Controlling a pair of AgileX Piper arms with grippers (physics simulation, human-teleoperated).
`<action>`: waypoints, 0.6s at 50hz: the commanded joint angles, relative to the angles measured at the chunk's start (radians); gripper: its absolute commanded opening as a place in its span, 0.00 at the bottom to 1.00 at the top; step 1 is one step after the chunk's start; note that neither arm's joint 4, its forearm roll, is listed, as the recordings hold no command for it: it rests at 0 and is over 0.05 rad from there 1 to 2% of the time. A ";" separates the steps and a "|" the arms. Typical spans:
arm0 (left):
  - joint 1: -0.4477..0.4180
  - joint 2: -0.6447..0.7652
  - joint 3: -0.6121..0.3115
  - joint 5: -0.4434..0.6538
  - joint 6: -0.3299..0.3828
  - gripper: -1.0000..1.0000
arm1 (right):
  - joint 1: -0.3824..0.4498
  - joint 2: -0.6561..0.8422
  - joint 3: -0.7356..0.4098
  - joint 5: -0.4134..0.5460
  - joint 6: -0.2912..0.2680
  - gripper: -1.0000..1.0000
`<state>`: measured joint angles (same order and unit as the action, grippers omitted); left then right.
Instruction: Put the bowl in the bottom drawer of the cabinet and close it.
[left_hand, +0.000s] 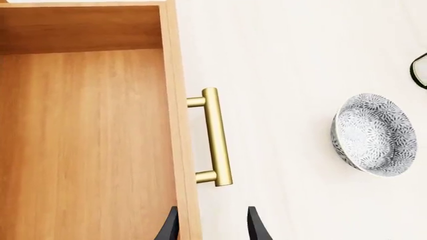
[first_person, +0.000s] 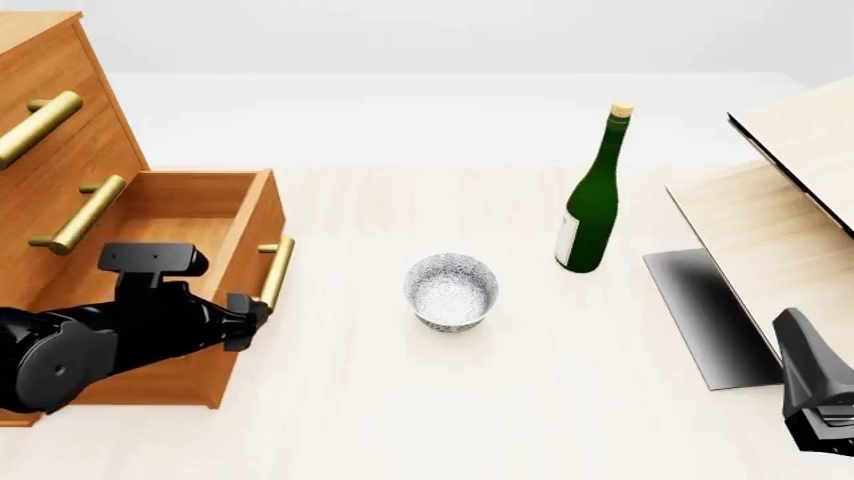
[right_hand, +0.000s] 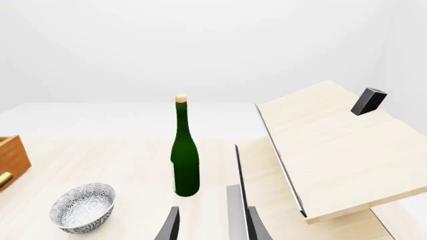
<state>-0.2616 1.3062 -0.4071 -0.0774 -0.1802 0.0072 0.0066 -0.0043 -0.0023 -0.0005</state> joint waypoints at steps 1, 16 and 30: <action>-0.019 0.013 -0.001 -0.007 -0.004 1.00 | 0.000 0.000 0.000 0.000 0.000 1.00; -0.060 0.022 -0.020 -0.010 -0.002 1.00 | 0.000 0.000 0.000 0.000 0.000 1.00; -0.089 0.013 -0.042 -0.008 0.013 1.00 | 0.000 0.000 0.000 0.000 0.000 1.00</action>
<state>-0.3255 1.3261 -0.4298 -0.0832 -0.1717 0.0072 0.0067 -0.0043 -0.0023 -0.0005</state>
